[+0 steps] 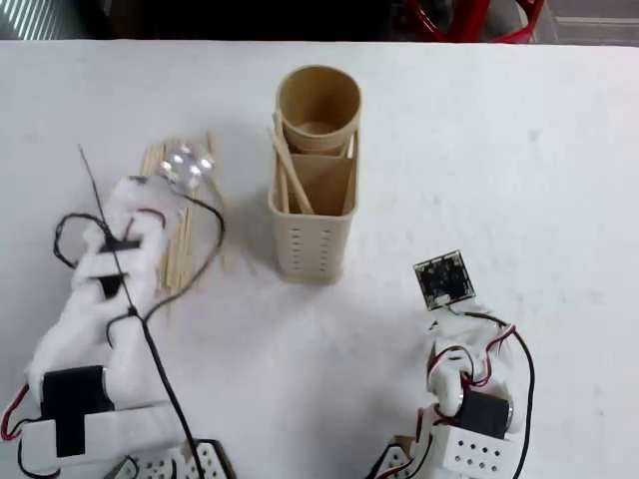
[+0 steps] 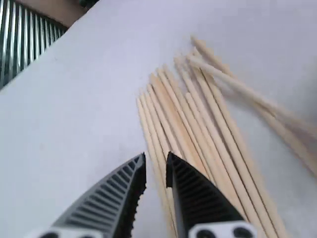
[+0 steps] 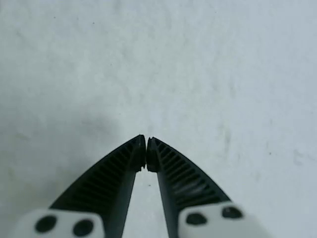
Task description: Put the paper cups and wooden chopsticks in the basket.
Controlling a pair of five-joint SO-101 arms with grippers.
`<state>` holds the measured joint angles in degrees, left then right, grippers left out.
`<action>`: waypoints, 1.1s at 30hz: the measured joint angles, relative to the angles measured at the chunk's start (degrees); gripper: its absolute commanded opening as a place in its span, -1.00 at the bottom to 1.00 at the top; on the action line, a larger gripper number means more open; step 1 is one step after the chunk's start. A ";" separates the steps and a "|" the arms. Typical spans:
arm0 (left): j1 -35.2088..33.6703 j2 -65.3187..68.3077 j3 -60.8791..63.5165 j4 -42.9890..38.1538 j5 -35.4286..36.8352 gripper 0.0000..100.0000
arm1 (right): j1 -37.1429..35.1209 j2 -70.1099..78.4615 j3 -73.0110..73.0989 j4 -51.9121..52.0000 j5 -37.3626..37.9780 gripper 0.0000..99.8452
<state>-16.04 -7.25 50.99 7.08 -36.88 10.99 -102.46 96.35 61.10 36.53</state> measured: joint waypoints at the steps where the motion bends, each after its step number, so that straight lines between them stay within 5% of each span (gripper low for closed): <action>1: -0.70 0.00 -2.46 3.34 4.40 -0.83 | 0.00 0.00 0.00 0.00 0.00 -0.96; 5: -1.41 2.46 -18.20 23.65 18.29 -0.83 | 0.00 0.00 0.00 0.00 0.00 -0.96; 11: 2.99 19.16 -48.35 58.02 20.31 -0.79 | 0.00 0.00 0.00 0.00 0.00 -0.96; 15: 4.22 30.86 -66.11 72.97 20.57 -0.71 | 0.00 0.00 0.00 0.00 0.00 -0.96; 25: 13.19 43.34 -78.07 74.64 31.91 -0.73 | 0.00 0.00 0.00 0.00 0.00 -0.96; 33: 13.89 49.76 -78.15 71.03 38.42 -0.73 | 0.00 0.00 0.00 0.00 0.00 -0.96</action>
<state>-2.15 42.51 -27.16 78.11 1.54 10.99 -102.46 96.35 61.10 36.53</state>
